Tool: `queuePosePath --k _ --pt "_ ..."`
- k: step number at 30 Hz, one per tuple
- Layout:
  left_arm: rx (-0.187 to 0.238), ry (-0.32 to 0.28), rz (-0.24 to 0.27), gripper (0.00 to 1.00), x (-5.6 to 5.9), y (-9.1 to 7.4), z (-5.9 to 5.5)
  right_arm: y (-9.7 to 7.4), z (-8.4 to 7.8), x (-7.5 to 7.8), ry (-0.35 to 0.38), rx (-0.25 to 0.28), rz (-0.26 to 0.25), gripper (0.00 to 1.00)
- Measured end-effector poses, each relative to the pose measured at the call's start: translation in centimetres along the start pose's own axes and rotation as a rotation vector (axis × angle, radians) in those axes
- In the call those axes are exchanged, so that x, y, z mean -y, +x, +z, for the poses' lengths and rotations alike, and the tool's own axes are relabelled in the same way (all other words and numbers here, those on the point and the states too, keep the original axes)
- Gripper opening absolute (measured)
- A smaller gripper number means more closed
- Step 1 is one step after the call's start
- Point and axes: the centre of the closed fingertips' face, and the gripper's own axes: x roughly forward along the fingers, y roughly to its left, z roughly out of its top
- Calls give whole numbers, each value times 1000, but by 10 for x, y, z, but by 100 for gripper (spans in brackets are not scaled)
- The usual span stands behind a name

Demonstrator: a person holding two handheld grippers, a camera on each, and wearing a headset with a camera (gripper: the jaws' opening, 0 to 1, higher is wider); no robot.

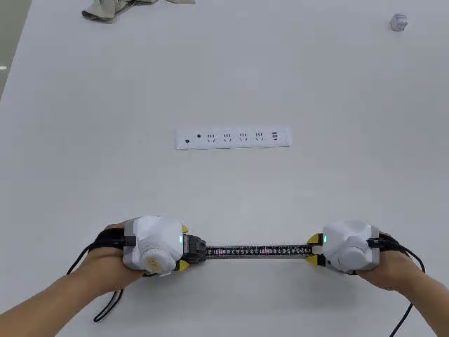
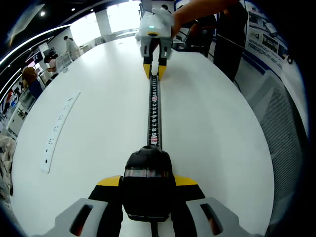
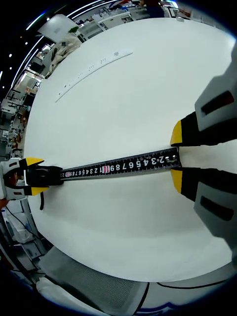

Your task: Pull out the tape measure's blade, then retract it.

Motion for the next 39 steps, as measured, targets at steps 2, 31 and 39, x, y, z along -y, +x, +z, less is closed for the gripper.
queuePosePath --k 2,31,39 --pt "1 0 -1 35 0 0 0 0 0 0 19 -9 -3 16" --pt "39 -194 97 48 -13 -7 0 -3 0 -1 284 69 -53 27" --pt "51 -332 147 56 -15 -13 -6 -10 5 5 429 148 -92 33"
